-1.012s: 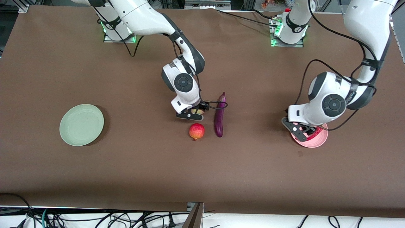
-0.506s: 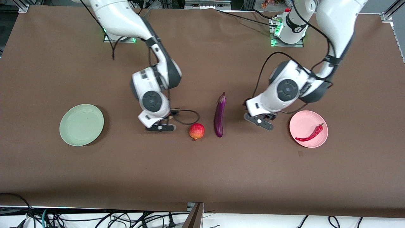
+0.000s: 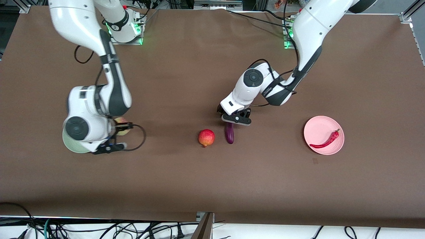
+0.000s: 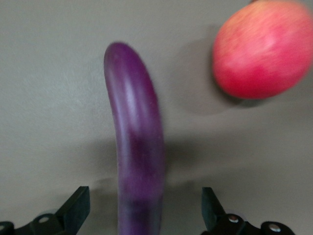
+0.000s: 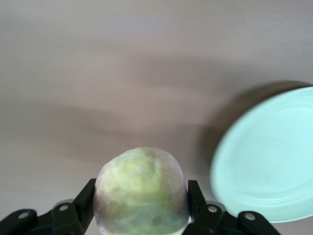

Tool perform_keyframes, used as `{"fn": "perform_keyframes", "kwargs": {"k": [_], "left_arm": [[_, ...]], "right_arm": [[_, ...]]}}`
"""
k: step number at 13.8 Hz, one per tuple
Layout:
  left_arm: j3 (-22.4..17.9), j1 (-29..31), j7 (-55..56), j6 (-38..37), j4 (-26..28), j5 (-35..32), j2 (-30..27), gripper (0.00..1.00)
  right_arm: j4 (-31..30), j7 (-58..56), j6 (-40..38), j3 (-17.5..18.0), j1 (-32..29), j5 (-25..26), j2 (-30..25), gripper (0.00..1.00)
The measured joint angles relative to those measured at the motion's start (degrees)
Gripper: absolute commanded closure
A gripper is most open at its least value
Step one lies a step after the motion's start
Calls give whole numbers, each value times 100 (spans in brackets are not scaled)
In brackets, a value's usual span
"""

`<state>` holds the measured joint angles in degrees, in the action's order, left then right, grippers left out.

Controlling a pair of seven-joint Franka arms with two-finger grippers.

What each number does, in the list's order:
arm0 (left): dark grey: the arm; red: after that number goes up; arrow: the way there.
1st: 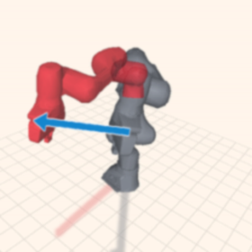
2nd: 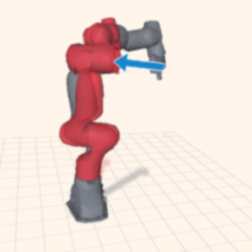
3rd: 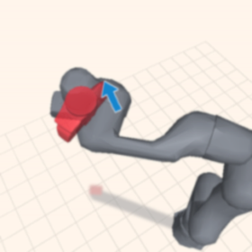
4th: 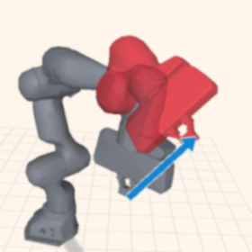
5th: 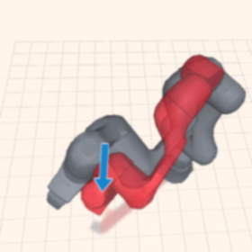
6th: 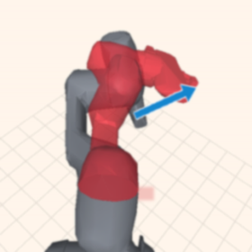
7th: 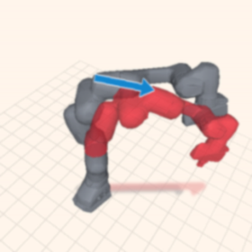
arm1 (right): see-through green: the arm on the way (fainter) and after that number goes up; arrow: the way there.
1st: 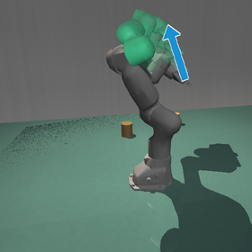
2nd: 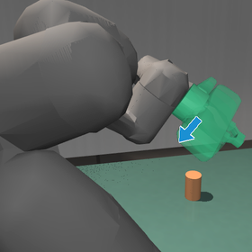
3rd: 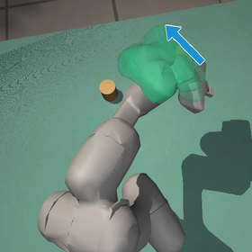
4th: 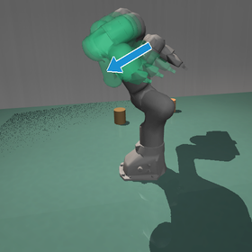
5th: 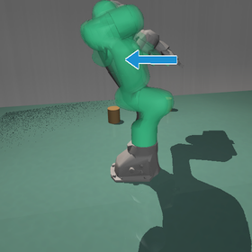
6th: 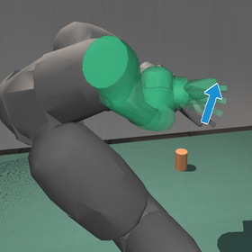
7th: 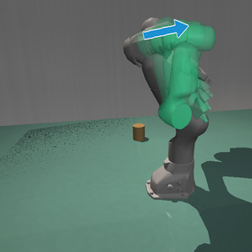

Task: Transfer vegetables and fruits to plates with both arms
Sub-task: 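Carry the apple toward the green plate while the left gripper grasps the eggplant, then release the apple on the green plate while the left gripper carries the eggplant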

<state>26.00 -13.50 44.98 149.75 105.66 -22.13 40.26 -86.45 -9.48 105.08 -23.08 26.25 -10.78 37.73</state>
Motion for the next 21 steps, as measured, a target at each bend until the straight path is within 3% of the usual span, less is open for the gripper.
{"fn": "perform_keyframes", "kwargs": {"k": [1, 2, 3, 6, 10, 14, 19, 20, 21], "left_arm": [[-46, -40, 269, 72, -1, -315, 93, 10], [-86, -71, 444, 100, -3, -669, 141, 63], [-127, -90, 563, 101, -5, -981, 153, 98], [-174, -89, 974, 99, -15, -1183, 153, 100], [-206, -81, 1126, -62, -42, -1185, 98, 100], [-208, -51, 895, -1515, -193, -1193, -363, 100], [-243, 329, -1677, -3300, -288, -1203, -995, 100], [-254, 425, -2213, -3609, -370, -1203, -1021, 100], [-264, 528, -2696, -3892, -440, -1203, -1030, 100]], "right_arm": [[-4, -263, 0, -1, -243, 0, 23, 68], [-11, -519, 5, 0, -467, 0, 49, 68], [-13, -759, 19, 1, -673, 0, 87, 68], [-17, -1309, 139, 6, -1197, -3, 250, 68], [-17, -1404, 317, 19, -1354, -5, 427, 68], [-20, -1409, 524, 31, -1396, -5, 580, 67], [-52, -1610, 735, 32, -1594, -6, 708, 66], [-52, -1643, 736, 32, -1629, -7, 706, 60], [-52, -1654, 738, 32, -1652, -8, 707, 19]]}}
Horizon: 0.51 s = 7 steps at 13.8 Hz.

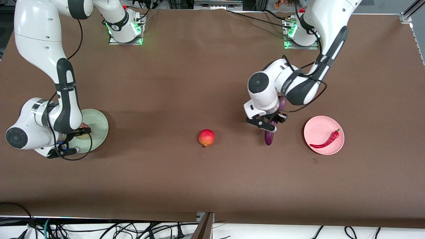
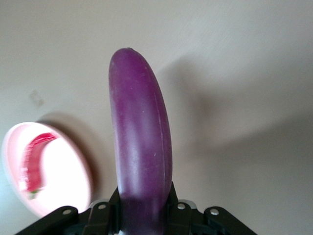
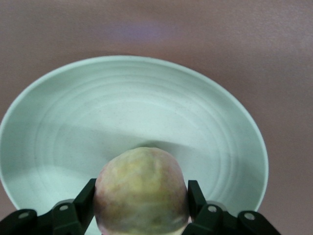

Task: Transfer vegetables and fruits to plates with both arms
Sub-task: 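Release the apple on the green plate while the left gripper carries the eggplant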

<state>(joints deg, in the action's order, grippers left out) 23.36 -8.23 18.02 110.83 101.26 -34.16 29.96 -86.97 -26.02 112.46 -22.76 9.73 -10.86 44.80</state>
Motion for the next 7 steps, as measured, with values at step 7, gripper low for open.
{"fn": "perform_keyframes", "kwargs": {"k": [7], "left_arm": [[-73, 1522, -3443, -868, -123, -111, -4, 100]], "right_arm": [[167, 52, -231, 128, 198, -362, -150, 0]]}}
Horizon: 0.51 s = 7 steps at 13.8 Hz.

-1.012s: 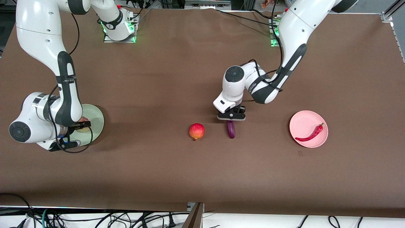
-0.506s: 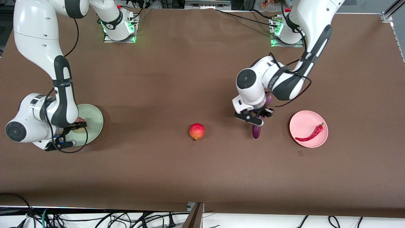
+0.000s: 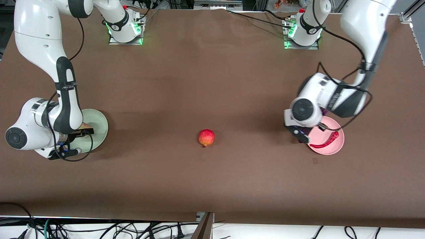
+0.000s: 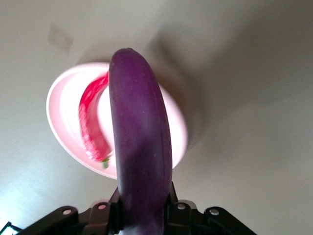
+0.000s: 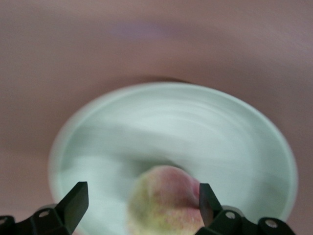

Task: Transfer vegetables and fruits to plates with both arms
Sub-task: 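Release the apple on the green plate while the left gripper carries the eggplant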

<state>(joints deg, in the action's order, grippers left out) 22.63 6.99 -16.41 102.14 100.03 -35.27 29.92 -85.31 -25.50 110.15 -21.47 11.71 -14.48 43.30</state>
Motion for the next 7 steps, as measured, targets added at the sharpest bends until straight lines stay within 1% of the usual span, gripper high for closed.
{"fn": "perform_keyframes", "kwargs": {"k": [2, 5, 7], "left_arm": [[9, 419, -694, 0, -8, 15, -24, 100], [19, 687, -1046, 25, 32, 52, 4, 100], [25, 793, -1379, 223, 62, 103, 120, 100]], "right_arm": [[66, 626, -174, 26, 383, -154, -146, 0], [70, 1972, -199, 57, 1144, -165, -270, 0], [73, 2838, -100, 58, 1615, -296, -273, 0]]}}
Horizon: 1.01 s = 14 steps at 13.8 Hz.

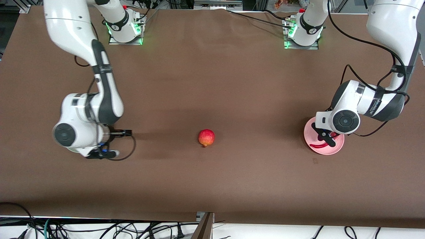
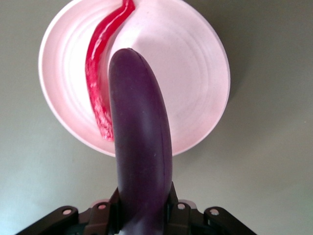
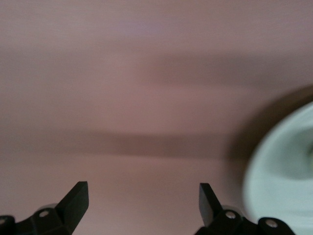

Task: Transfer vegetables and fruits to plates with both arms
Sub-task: 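Release the apple on the green plate while the left gripper carries the eggplant, then grasp the pomegranate with the right gripper while the left gripper releases the eggplant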

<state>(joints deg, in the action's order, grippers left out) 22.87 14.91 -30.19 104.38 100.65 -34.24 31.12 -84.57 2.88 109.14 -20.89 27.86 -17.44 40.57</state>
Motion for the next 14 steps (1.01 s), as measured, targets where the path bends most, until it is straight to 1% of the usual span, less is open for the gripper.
{"fn": "perform_keyframes", "kwargs": {"k": [1, 2, 4, 7, 10, 12, 14], "left_arm": [[-1, 64, -158, 112, 1, 161, 78, 52], [0, 135, -287, 197, 1, 372, 148, 1], [1, 235, -409, 291, 1, 613, 225, 0], [47, 248, -421, 310, -38, 635, 225, 0], [119, 255, -421, 333, -168, 647, 163, 0], [262, 273, -404, 330, -385, 878, -15, 0], [330, 274, -233, 196, -543, 1326, -437, 0]], "right_arm": [[4, 385, 87, 1, 197, -151, -4, 0], [10, 750, 203, 5, 392, -321, -9, 0], [17, 1571, 599, 14, 841, -500, -20, 0], [9, 2638, 1334, 28, 1509, -536, -17, 0], [-22, 3537, 2085, 77, 2026, -540, 88, 0], [-30, 3860, 2456, 104, 2253, -540, 223, 0], [-33, 3928, 2651, 128, 2374, -540, 334, 0]]}}
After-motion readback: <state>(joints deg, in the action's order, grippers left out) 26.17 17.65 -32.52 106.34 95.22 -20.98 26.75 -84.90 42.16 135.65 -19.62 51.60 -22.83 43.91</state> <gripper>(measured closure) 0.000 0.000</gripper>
